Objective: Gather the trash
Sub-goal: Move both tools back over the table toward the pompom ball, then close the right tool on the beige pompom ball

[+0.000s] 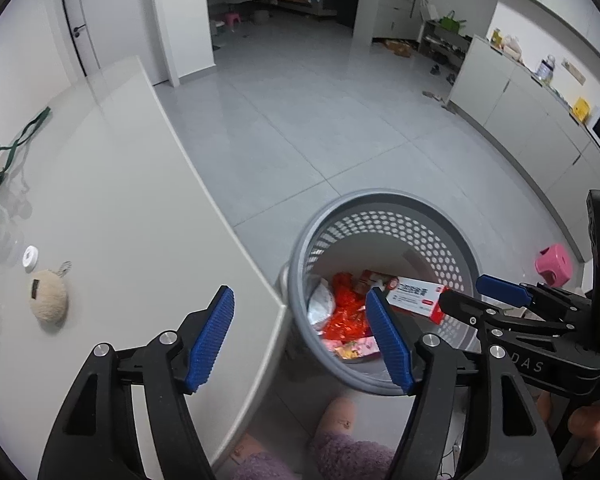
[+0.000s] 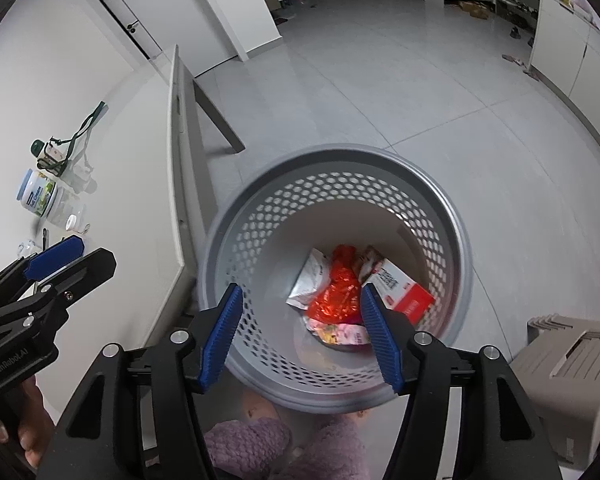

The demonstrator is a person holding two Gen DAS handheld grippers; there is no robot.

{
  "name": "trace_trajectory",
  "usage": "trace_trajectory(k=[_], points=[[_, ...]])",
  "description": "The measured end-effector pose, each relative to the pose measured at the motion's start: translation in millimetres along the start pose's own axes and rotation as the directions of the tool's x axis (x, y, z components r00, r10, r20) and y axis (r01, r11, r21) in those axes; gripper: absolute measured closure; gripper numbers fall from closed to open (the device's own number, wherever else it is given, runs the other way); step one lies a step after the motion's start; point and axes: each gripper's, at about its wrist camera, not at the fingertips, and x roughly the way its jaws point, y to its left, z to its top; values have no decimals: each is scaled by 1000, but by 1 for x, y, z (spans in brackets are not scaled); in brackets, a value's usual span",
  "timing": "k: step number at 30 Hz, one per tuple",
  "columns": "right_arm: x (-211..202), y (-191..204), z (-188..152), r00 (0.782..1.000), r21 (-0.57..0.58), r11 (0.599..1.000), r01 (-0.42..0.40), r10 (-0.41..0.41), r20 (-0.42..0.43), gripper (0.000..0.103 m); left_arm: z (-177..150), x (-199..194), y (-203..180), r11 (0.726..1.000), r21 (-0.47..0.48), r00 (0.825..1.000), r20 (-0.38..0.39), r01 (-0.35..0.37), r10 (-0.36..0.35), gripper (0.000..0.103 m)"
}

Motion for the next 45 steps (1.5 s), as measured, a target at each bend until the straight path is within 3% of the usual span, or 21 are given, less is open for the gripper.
trace_trajectory(k=[18, 37, 45], points=[[29, 131, 8, 998, -152, 987, -60, 56, -32, 41, -18, -42, 146, 976, -188, 992, 42, -111, 121, 27], [91, 304, -4, 986, -327, 933, -153, 121, -116, 41, -89, -66, 322, 881, -396, 963, -26, -257, 269, 27], [116, 356, -5, 983, -365, 916, -169, 132, -124, 37, -94, -58, 365, 875, -407, 962, -41, -263, 270, 27]])
